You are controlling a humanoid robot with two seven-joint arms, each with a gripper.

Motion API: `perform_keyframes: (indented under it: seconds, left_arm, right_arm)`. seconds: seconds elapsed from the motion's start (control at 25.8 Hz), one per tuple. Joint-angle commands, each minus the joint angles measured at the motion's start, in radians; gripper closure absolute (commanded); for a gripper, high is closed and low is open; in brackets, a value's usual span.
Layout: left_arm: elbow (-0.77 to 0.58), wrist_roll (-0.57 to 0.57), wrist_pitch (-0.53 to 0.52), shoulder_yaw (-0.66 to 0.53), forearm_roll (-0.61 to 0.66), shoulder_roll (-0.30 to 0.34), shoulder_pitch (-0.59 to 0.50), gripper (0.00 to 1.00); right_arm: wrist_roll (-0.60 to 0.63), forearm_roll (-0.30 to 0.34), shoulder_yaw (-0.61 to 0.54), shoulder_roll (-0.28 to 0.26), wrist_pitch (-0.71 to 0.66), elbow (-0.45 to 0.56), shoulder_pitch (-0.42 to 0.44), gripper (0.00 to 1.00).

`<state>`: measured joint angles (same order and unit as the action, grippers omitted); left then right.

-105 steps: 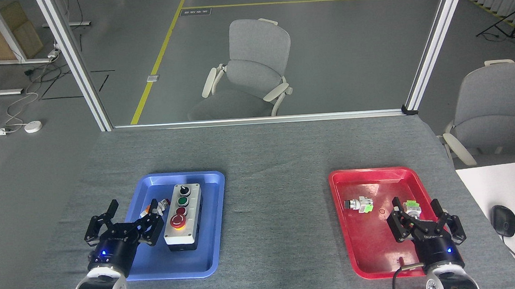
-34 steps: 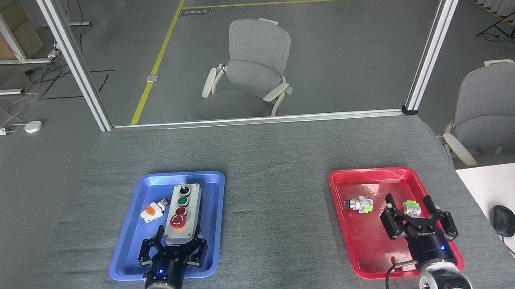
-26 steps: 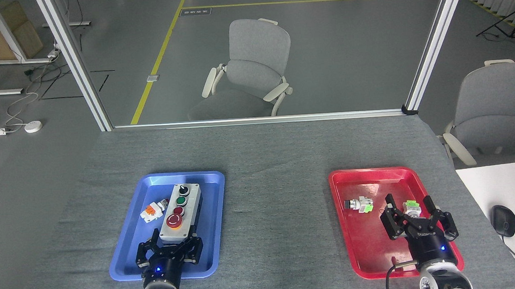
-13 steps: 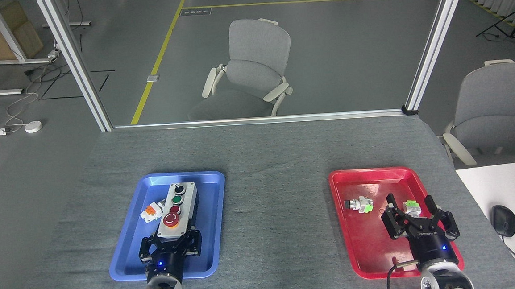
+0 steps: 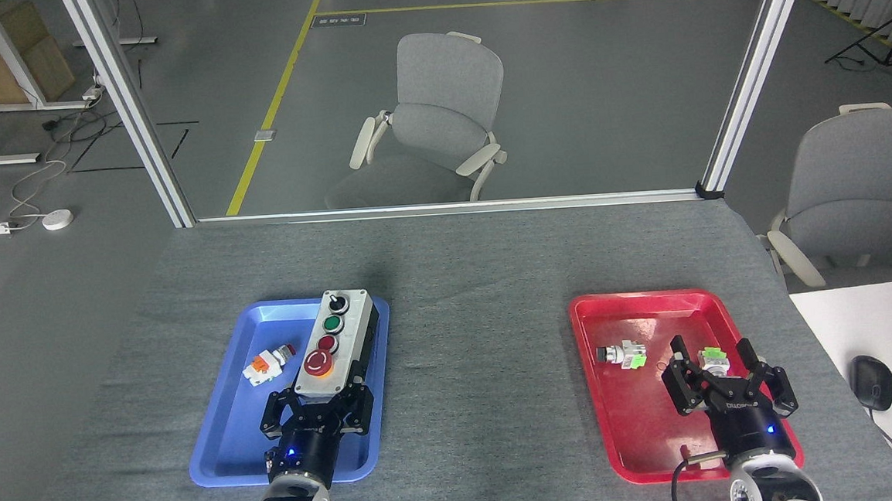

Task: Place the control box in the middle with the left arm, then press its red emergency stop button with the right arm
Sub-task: 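Drag the control box with the left gripper off the blue tray toward the table middle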

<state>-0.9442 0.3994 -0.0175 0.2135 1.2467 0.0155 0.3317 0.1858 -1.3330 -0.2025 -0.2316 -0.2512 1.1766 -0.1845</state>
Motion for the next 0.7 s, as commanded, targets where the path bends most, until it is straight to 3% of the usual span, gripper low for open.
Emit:
perform_keyframes:
  seconds: [0.0, 0.27, 0.39, 0.5, 0.66]
  left_arm:
    - [-0.107, -0.048, 0.022, 0.038, 0.007, -0.026, -0.022, 1.00]
    - [-0.119, -0.097, 0.337, 0.291, 0.028, -0.149, -0.019, 1.00]
    - [-0.100, -0.099, 0.445, 0.376, 0.025, -0.154, -0.014, 1.00]
    - [-0.068, -0.100, 0.510, 0.426, 0.011, -0.154, -0.013, 1.00]
    - [-0.019, -0.105, 0.515, 0.442, -0.006, -0.155, 0.001, 1.00]
  right_arm:
    - [0.000, 0.000, 0.000, 0.000, 0.000, 0.000, 0.000, 0.01]
    - [0.000, 0.000, 0.000, -0.002, 0.000, 0.000, 0.000, 0.01]
    - [0.000, 0.000, 0.000, -0.002, 0.000, 0.000, 0.000, 0.01]
    - [0.000, 0.000, 0.000, -0.002, 0.001, 0.000, 0.000, 0.01]
    - [0.000, 0.000, 0.000, -0.002, 0.000, 0.000, 0.000, 0.01]
